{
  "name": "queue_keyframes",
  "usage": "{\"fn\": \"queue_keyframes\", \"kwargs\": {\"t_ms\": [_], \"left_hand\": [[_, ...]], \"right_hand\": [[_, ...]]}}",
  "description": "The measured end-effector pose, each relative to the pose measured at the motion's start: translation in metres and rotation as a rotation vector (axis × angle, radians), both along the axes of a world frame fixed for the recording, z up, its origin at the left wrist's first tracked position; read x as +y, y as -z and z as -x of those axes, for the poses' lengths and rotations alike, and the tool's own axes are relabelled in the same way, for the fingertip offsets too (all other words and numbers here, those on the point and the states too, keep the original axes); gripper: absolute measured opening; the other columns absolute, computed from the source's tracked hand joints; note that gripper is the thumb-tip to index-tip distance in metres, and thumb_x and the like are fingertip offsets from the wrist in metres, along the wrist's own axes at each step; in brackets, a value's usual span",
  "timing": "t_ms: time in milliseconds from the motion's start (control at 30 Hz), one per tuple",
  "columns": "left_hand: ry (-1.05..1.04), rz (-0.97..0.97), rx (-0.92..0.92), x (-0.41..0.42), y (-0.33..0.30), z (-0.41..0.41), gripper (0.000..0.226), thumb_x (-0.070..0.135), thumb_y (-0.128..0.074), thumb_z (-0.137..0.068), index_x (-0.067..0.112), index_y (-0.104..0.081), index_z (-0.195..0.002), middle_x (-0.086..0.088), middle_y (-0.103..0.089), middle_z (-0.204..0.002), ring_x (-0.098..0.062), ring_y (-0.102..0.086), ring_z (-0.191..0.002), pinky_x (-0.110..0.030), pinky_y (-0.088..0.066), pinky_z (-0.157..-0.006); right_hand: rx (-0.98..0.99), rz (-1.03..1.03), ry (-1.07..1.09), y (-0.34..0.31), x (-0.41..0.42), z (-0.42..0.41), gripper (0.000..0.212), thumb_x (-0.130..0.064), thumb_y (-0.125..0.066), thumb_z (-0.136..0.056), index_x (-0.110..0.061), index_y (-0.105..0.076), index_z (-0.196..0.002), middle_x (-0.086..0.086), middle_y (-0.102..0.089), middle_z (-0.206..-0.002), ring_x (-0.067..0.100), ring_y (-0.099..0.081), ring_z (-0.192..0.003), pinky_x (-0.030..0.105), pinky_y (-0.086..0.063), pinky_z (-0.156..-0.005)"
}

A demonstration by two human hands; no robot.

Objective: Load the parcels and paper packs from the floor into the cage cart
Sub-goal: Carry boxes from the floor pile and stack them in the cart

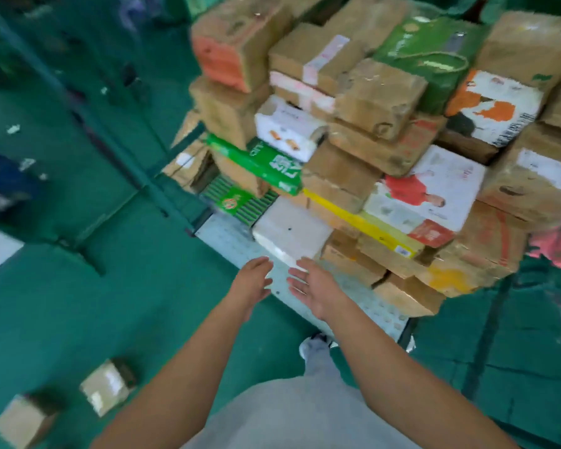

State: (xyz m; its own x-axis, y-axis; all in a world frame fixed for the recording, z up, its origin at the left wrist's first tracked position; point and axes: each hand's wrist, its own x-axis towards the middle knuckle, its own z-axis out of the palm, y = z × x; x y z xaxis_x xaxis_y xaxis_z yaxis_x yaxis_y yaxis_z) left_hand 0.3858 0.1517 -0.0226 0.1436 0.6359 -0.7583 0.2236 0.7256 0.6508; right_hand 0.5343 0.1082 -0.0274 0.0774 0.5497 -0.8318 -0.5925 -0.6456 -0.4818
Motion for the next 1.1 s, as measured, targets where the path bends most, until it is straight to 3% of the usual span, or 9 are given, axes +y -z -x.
{"fn": "queue_keyframes", "kwargs": {"t_ms": [167, 300, 500, 700, 1100], "left_hand": [[-0.27, 0.002, 0.023, -0.078, -0.005, 0.158, 0.021, 0.029, -0.055, -0.104, 0.026, -0.061, -0.125, 0.006, -0.062, -0.116, -0.019, -0.062, -0.106, -0.028, -0.049, -0.08], [-0.508, 0.005, 0.069, -0.139, -0.006, 0.26, 0.009, 0.033, -0.056, -0.103, 0.03, -0.062, -0.109, 0.011, -0.062, -0.11, -0.018, -0.06, -0.103, -0.032, -0.048, -0.086], [-0.918, -0.013, 0.035, -0.236, -0.01, 0.379, 0.017, 0.028, -0.057, -0.104, 0.023, -0.061, -0.12, 0.007, -0.061, -0.103, -0.021, -0.057, -0.1, -0.034, -0.048, -0.087], [-1.221, 0.002, -0.049, -0.293, -0.003, 0.43, 0.026, 0.031, -0.059, -0.102, 0.025, -0.062, -0.127, 0.003, -0.063, -0.122, -0.02, -0.063, -0.114, -0.032, -0.053, -0.086], [-1.56, 0.086, -0.057, -0.304, 0.027, 0.522, 0.021, 0.031, -0.06, -0.101, 0.025, -0.064, -0.121, 0.005, -0.063, -0.12, -0.019, -0.064, -0.11, -0.031, -0.054, -0.084]], "right_hand": [[0.016, -0.013, -0.291, -0.011, -0.028, 0.143, 0.028, -0.033, -0.054, -0.106, -0.016, -0.058, -0.127, 0.007, -0.065, -0.124, 0.025, -0.063, -0.117, 0.037, -0.053, -0.095], [-0.005, 0.0, -0.506, -0.013, -0.052, 0.248, 0.023, -0.035, -0.055, -0.106, -0.015, -0.063, -0.113, 0.008, -0.068, -0.118, 0.025, -0.066, -0.11, 0.039, -0.052, -0.095], [-0.042, -0.039, -0.876, -0.026, -0.091, 0.392, 0.028, -0.04, -0.054, -0.106, -0.015, -0.064, -0.112, 0.007, -0.069, -0.115, 0.024, -0.067, -0.102, 0.037, -0.054, -0.092], [-0.093, -0.051, -1.134, -0.025, -0.122, 0.471, 0.03, -0.041, -0.054, -0.105, -0.014, -0.064, -0.116, 0.006, -0.071, -0.114, 0.022, -0.068, -0.095, 0.036, -0.056, -0.088], [-0.122, 0.025, -1.419, 0.009, -0.106, 0.604, 0.029, -0.039, -0.055, -0.105, -0.013, -0.065, -0.115, 0.005, -0.072, -0.109, 0.021, -0.069, -0.093, 0.032, -0.055, -0.078]]}}
